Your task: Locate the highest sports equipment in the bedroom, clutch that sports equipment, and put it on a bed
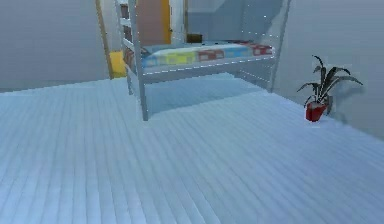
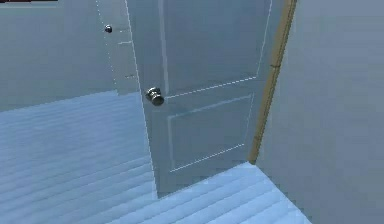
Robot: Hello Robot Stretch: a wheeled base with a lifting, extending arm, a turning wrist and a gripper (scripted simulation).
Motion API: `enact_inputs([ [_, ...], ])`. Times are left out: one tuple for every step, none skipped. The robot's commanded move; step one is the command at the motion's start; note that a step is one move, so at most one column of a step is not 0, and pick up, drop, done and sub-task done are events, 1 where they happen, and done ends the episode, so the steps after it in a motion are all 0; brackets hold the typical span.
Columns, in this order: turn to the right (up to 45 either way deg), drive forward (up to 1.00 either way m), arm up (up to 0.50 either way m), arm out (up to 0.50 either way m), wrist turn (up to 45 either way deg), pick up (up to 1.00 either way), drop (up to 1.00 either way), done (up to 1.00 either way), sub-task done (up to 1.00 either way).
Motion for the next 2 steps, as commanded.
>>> enact_inputs([
  [0.0,0.3,0.0,0.0,0.0,0.0,0.0,0.0,0.0],
  [-45.0,0.0,0.0,0.0,0.0,0.0,0.0,0.0,0.0],
])
